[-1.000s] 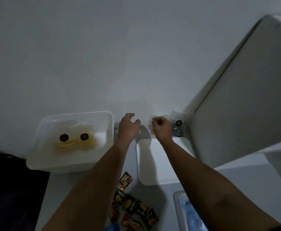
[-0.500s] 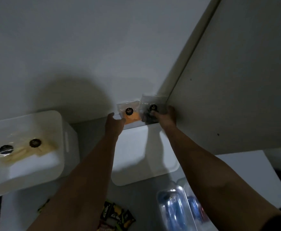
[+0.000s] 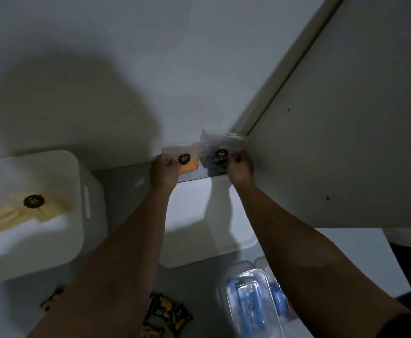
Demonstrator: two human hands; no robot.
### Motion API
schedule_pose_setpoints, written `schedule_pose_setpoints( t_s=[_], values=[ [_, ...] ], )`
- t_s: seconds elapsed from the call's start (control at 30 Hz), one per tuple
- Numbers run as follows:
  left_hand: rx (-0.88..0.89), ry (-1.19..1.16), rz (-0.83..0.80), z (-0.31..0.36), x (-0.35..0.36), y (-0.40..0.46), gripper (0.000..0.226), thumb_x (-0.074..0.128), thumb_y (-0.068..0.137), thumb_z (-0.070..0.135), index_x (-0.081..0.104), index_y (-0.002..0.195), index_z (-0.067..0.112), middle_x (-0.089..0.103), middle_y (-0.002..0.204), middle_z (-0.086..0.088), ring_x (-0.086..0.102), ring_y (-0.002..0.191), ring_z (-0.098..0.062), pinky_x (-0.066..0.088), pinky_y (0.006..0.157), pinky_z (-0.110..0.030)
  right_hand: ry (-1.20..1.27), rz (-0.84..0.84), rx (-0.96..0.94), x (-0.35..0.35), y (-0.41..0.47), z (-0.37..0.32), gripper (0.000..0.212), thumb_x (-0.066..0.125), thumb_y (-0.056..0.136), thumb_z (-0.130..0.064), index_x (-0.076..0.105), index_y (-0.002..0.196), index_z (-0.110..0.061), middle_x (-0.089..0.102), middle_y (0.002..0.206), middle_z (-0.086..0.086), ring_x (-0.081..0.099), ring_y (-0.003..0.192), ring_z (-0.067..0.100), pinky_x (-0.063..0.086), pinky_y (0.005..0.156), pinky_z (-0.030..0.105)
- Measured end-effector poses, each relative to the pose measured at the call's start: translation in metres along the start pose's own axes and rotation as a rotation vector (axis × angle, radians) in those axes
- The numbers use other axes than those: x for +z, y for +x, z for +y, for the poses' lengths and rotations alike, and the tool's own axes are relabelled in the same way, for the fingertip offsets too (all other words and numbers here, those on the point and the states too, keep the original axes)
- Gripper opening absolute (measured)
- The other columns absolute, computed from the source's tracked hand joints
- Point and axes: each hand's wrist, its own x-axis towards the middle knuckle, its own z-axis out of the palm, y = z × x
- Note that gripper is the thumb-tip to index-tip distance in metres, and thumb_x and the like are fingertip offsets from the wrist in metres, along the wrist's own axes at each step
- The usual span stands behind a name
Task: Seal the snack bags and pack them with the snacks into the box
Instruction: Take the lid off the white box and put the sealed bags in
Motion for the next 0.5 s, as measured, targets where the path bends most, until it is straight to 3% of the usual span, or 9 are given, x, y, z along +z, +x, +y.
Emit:
schedule_pose_setpoints(
  t_s=[0.13,0.27,0.4,0.5],
  values=[
    [0.117,-0.083,0.026,0.007,-0.035,-0.027,0.009,0.058,0.095,0.011,0.065,0.088,0.010,0.066,0.088,-0.006,0.063,0.085,-0.024,0.040,0.060,-0.023,0.137,-0.026,-0.059,-0.007,-0.032,-0.025,0.017,0.054,0.099,-0.009,0.068,0.100,0.000,0.071,0.096,0.014,0.064,0.091,0.023,0.045,0.080,0.026],
    [0.210,-0.096,0.113,0.020,-0.092,-0.053,0.011,0.062,0.093,0.013,0.070,0.093,0.005,0.072,0.092,-0.007,0.068,0.088,-0.023,0.050,0.072,-0.029,0.243,-0.037,-0.168,0.000,-0.066,-0.063,0.016,0.055,0.095,-0.015,0.066,0.091,-0.004,0.071,0.092,0.016,0.069,0.092,0.035,0.057,0.083,0.048],
    [0.297,-0.151,0.225,0.030,-0.166,-0.070,0.010,0.062,0.092,0.017,0.069,0.087,0.014,0.075,0.093,-0.006,0.069,0.090,-0.023,0.055,0.082,-0.034,0.312,-0.093,-0.251,0.018,-0.114,-0.116,0.012,0.054,0.086,-0.029,0.064,0.079,-0.031,0.072,0.091,0.001,0.070,0.094,0.029,0.060,0.087,0.056],
    [0.343,-0.199,0.306,0.024,-0.224,-0.075,0.009,0.061,0.091,0.017,0.068,0.085,0.017,0.074,0.091,-0.004,0.070,0.089,-0.022,0.056,0.084,-0.035,0.349,-0.129,-0.320,0.039,-0.154,-0.153,0.014,0.053,0.088,-0.028,0.062,0.079,-0.033,0.070,0.089,-0.006,0.069,0.093,0.025,0.060,0.086,0.056]
  ],
)
